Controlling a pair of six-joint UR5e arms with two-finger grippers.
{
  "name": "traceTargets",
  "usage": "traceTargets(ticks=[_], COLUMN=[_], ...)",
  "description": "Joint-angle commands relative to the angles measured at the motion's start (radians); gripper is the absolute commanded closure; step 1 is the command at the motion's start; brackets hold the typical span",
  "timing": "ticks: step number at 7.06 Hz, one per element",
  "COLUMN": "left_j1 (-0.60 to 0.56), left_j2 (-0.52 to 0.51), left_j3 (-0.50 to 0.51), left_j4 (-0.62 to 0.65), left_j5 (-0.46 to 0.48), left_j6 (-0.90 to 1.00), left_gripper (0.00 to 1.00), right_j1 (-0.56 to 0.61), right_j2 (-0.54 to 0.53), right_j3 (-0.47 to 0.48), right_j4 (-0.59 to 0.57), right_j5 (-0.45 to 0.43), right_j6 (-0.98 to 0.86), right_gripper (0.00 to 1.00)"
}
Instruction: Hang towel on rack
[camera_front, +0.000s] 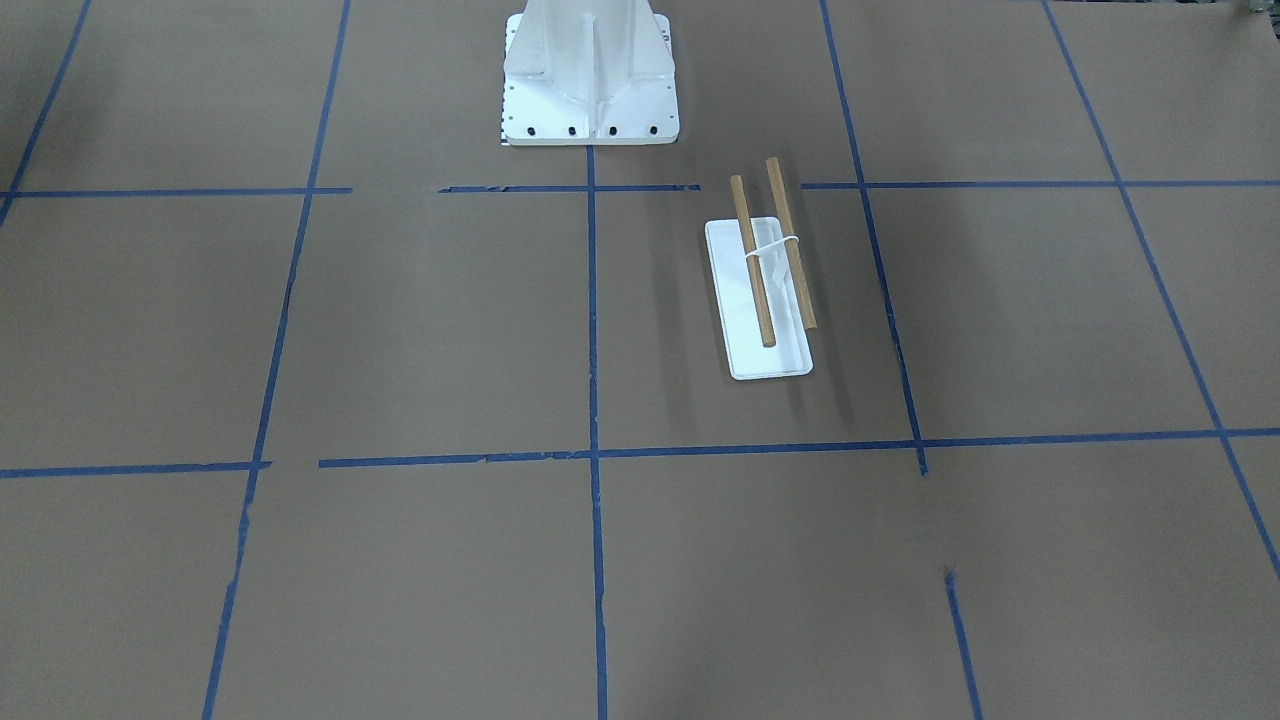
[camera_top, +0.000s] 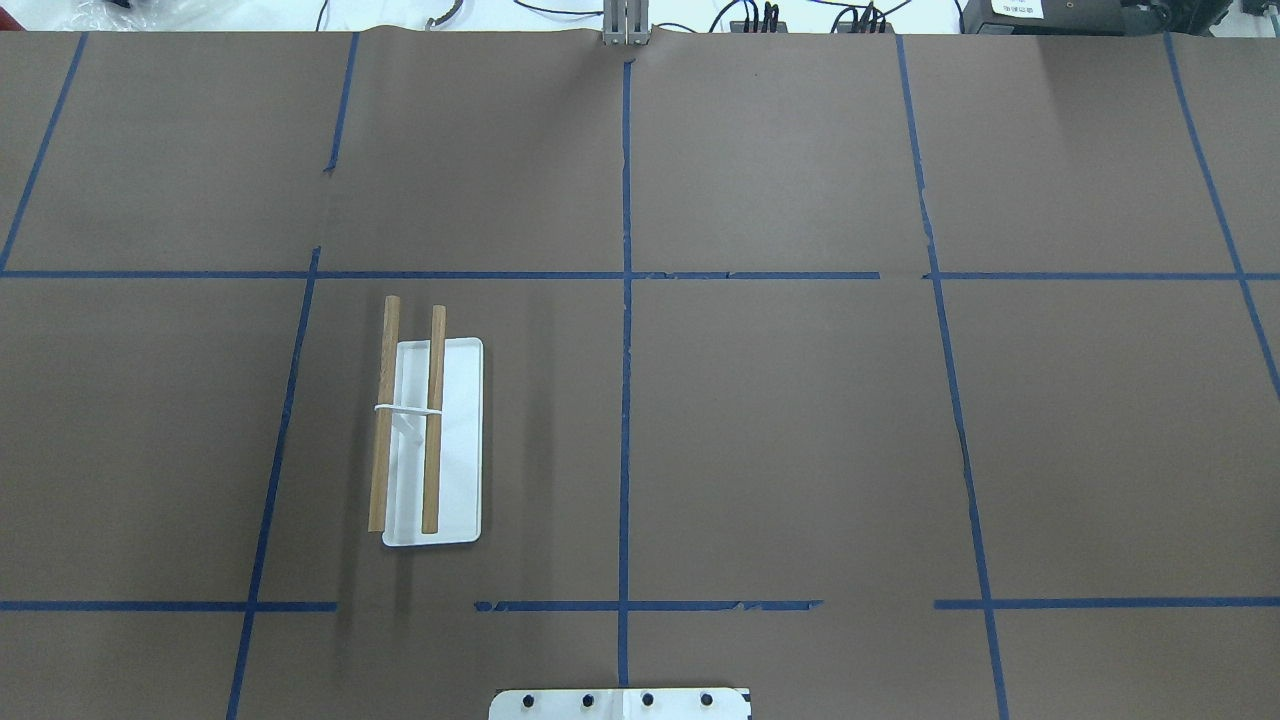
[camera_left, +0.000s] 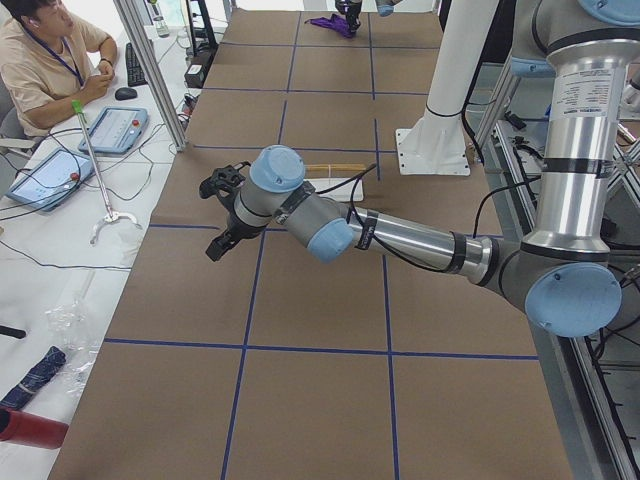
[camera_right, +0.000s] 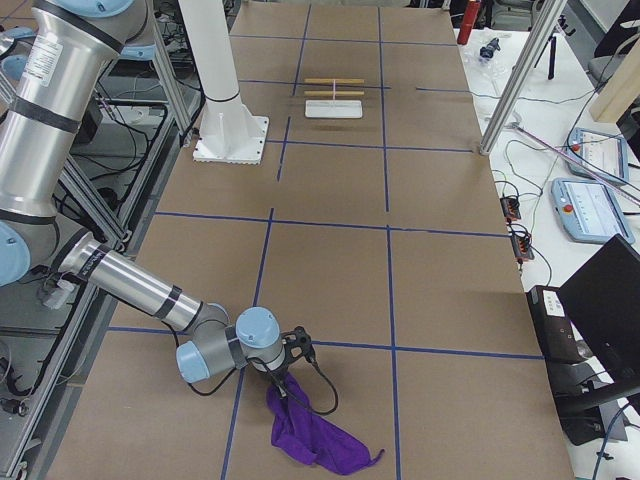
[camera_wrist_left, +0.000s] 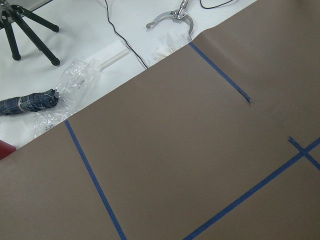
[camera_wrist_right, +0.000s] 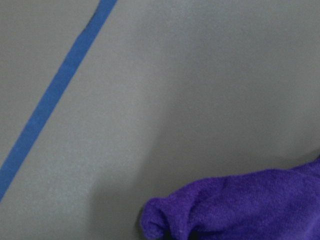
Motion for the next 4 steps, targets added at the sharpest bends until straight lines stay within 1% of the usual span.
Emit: traceTargets(ticks=[1,3,4], left_j1=[0.000,0.000,0.000], left_j2=[0.000,-0.008,-0.008], left_j3=[0.002,-0.002,-0.013], left_j4=[0.002,-0.002,-0.003], left_j5=[0.000,-0.002,-0.002], left_j6=[0.000,0.000,0.000], left_gripper=[0.00,0.00,0.00], right_j1=[0.009,0.079,0.125], right_j2=[-0.004,0.004,0.021], right_j3=[0.065,0.211,0.279], right_j4=[0.001,-0.010,-0.013], right_j5=[0.000,0.037,0.102], right_j6=[-0.017,-0.017,-0.017], right_gripper=[1.00,1.00,1.00])
